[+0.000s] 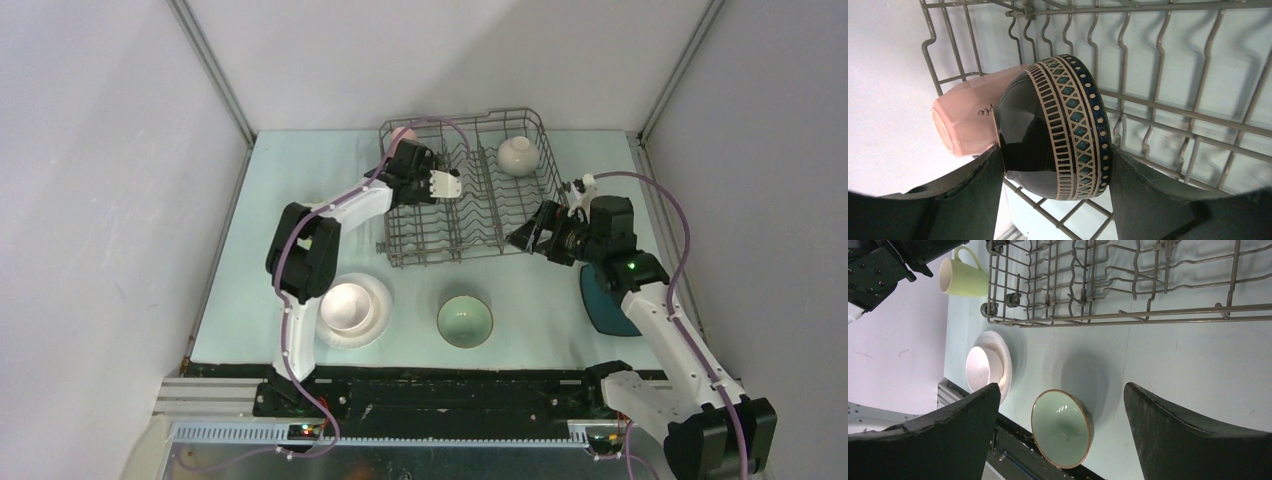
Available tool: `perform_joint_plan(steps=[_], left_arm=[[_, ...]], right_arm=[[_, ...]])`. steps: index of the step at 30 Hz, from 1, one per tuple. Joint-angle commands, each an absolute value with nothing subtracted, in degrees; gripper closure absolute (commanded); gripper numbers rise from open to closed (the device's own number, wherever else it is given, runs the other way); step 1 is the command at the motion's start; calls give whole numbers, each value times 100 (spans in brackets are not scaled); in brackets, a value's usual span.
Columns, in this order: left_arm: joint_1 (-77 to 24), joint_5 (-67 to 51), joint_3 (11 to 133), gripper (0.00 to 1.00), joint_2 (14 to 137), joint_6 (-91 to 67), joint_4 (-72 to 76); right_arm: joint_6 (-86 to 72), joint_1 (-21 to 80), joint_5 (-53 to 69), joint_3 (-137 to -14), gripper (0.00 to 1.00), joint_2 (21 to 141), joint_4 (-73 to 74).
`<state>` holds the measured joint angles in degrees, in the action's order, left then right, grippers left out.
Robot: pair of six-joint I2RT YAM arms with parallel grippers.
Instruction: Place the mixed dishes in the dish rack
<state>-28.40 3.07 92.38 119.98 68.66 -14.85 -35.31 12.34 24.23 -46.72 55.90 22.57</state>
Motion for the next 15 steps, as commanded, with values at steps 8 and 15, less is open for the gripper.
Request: perform_joint_plan(steps=[8,15], left_arm=[[-2829,322,9484,100,11971,6999,-541],[-2862,129,9520,99,11990,6925,-717]], right_arm=[[-3533,1200,2580,-4896,4,5745,2030],[-3541,1198,2596,-4895,4,5702,2044]])
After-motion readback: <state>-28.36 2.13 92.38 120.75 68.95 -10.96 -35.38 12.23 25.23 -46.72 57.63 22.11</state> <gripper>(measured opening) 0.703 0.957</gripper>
